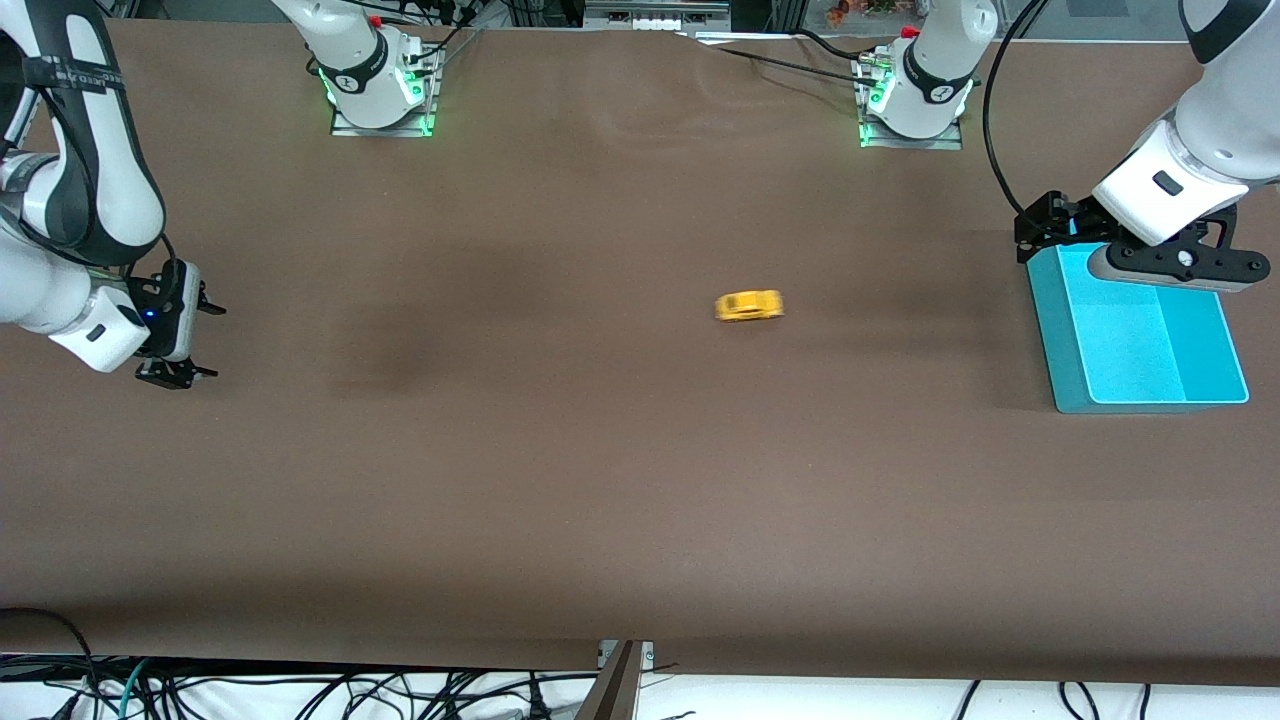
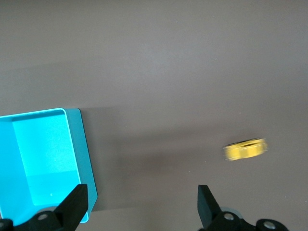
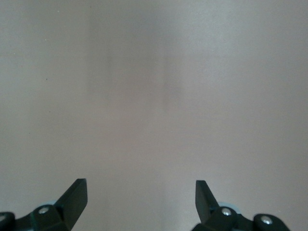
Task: Wind and store yellow beetle car
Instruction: 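Open the right gripper, releasing the car to roll toward the tray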
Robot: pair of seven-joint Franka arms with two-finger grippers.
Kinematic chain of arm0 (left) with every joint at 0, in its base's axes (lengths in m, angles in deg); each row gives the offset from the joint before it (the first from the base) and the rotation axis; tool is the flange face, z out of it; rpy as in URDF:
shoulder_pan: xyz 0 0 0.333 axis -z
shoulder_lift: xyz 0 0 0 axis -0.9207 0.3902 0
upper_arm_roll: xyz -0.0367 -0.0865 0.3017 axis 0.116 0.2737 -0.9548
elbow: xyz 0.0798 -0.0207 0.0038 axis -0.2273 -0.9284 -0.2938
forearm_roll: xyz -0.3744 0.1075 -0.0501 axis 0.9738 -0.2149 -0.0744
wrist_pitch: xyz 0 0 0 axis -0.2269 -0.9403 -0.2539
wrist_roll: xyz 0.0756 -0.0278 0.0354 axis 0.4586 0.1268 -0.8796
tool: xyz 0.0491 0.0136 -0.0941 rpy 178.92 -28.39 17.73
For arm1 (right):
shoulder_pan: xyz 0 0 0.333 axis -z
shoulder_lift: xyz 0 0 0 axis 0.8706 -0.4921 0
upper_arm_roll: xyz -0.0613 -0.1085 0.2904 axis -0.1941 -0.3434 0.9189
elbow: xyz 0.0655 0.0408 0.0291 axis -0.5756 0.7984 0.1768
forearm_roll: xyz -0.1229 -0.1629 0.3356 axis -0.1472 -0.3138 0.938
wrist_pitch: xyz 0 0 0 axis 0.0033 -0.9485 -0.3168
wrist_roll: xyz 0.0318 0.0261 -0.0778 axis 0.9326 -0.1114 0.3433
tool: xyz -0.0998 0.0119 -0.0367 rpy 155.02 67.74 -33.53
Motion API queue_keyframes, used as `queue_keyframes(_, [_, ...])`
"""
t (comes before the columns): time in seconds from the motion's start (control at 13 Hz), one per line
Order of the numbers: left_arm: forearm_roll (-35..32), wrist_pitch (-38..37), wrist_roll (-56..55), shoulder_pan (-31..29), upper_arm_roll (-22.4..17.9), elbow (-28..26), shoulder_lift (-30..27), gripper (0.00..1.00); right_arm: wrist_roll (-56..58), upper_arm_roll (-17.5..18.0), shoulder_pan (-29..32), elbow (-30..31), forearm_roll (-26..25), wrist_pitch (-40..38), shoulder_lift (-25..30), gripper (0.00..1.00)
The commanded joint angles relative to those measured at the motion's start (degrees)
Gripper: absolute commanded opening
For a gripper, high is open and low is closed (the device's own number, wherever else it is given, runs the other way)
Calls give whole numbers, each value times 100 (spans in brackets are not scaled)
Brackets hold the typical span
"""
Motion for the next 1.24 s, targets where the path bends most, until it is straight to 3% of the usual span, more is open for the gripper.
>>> queue_keyframes(0.0, [128,-156,-29,-1,-12,198,88,100,-99,66,68,-87,59,-197,68,99])
queue_keyframes(0.39, [128,-165,-38,-1,-4,198,80,100,-652,66,68,-105,-3,-696,761,99])
queue_keyframes(0.77, [128,-639,58,8,58,189,53,100,-1108,66,68,-351,-64,-1075,912,99])
queue_keyframes(0.93, [67,-666,76,8,197,102,53,100,-1748,66,59,-404,-64,-1163,1095,99])
queue_keyframes(1.16, [58,-1114,987,8,365,-310,71,100,-2890,66,-55,-439,-73,-1321,1394,99])
